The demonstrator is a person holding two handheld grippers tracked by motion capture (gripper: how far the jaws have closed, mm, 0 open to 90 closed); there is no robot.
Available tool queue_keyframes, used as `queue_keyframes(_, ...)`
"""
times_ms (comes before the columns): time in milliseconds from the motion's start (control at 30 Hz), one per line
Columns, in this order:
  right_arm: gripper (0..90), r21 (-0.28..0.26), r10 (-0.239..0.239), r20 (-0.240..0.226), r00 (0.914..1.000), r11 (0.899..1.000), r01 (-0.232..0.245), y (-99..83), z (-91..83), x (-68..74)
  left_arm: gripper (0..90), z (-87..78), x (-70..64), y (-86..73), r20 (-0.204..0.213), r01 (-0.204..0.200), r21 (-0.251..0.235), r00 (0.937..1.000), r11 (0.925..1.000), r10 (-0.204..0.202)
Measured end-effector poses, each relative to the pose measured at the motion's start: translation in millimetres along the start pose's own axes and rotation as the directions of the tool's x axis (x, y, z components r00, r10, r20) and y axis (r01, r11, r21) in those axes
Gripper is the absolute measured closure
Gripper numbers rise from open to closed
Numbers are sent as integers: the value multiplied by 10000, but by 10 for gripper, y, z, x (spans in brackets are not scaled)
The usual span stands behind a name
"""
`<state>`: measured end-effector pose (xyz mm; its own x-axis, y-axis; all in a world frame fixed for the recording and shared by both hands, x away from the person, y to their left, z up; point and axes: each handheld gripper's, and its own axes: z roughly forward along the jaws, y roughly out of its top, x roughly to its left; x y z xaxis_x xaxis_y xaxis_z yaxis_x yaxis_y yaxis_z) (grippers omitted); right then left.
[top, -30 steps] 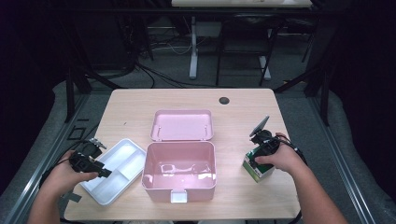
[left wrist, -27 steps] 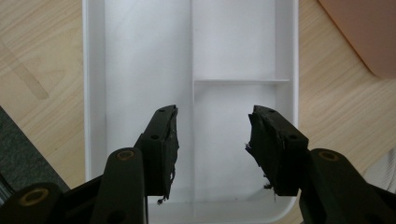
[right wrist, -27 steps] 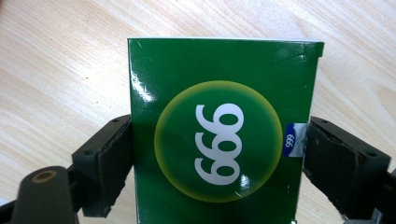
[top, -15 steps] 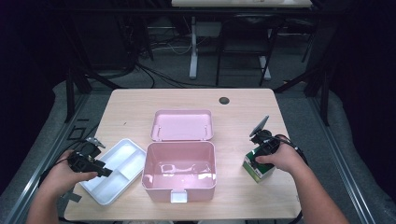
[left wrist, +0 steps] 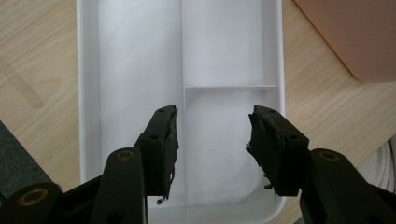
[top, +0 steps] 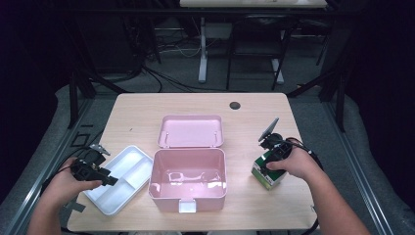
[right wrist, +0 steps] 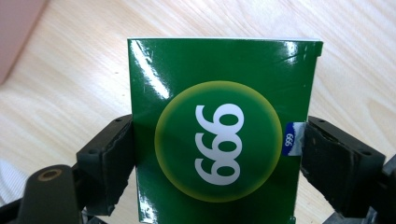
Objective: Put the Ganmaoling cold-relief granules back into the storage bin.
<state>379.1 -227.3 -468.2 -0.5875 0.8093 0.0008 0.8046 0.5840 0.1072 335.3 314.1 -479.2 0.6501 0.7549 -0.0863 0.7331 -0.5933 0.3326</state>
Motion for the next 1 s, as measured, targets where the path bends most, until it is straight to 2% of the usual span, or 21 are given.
queue_keyframes(33,164,-16,-117,-118,9999,9999,117,5,-17,12,512,-1,1,-2,-2,25,-1,10000,10000,-25)
queue_keyframes(133,165,46,-825,-10,9966,9966,825,16,-66,66,512,1,5,-1,24,24,-8,10000,10000,-24)
queue_keyframes(167,165,46,-825,-10,9966,9966,825,16,-66,66,512,1,5,-1,24,24,-8,10000,10000,-24)
queue_keyframes(200,165,-44,-1483,328,9884,9889,1485,13,-85,110,512,2,9,1,17,30,-35,10000,10000,-30)
queue_keyframes(233,165,92,-1853,351,9821,9827,1851,17,-106,126,513,2,9,1,11,28,-34,10000,10000,-28)
queue_keyframes(267,165,14,-2174,396,9753,9761,2175,14,-112,143,513,1,7,0,25,31,-34,10000,10000,-31)
queue_keyframes(300,165,14,-2174,396,9753,9761,2175,14,-112,143,513,1,7,0,25,31,-34,10000,10000,-31)
queue_keyframes(333,165,-172,-2771,285,9604,9605,2776,6,-125,173,513,1,9,-2,34,32,-57,10000,10000,-32)
queue_keyframes(433,165,-394,-3377,50,9412,9404,3376,0,-138,216,514,1,18,-1,81,42,-109,10000,9999,-41)
queue_keyframes(467,165,-382,-3675,42,9300,9293,3674,0,-140,233,515,4,22,-1,117,31,-114,9999,9999,-29)
queue_keyframes(500,165,-82,-4087,525,9111,9122,4097,2,-163,266,516,8,23,-1,119,38,-101,9999,9999,-37)
queue_keyframes(600,165,-330,-4879,-241,8726,8727,4871,5,-129,313,516,13,27,-3,123,37,-101,9999,9999,-36)
queue_keyframes(667,166,-462,-5391,-251,8419,8419,5377,8,-111,360,516,9,28,-7,131,40,-129,9999,9999,-39)
queue_keyframes(700,166,-462,-5391,-251,8419,8419,5377,8,-111,360,516,9,28,-7,131,40,-129,9999,9999,-39)
queue_keyframes(733,166,-538,-5501,-318,8345,8346,5481,10,-103,382,516,4,34,-9,141,43,-160,9999,9999,-41)
queue_keyframes(767,166,-586,-5739,-406,8179,8186,5714,21,-102,421,516,4,35,-10,125,55,-166,9999,9998,-53)
queue_keyframes(800,167,-555,-5852,-403,8099,8106,5830,27,-108,438,516,3,35,-11,113,60,-167,9999,9998,-58)
queue_keyframes(900,167,-705,-6113,-454,7901,7909,6079,43,-123,490,516,2,36,-10,105,82,-203,9999,9998,-79)
queue_keyframes(933,167,-755,-6236,-449,7804,7811,6198,52,-134,510,516,4,34,-8,108,72,-198,9999,9998,-70)
queue_keyframes(1000,168,-1047,-6350,-524,7708,7711,6281,65,-146,542,516,11,26,0,103,60,-157,9999,9999,-59)
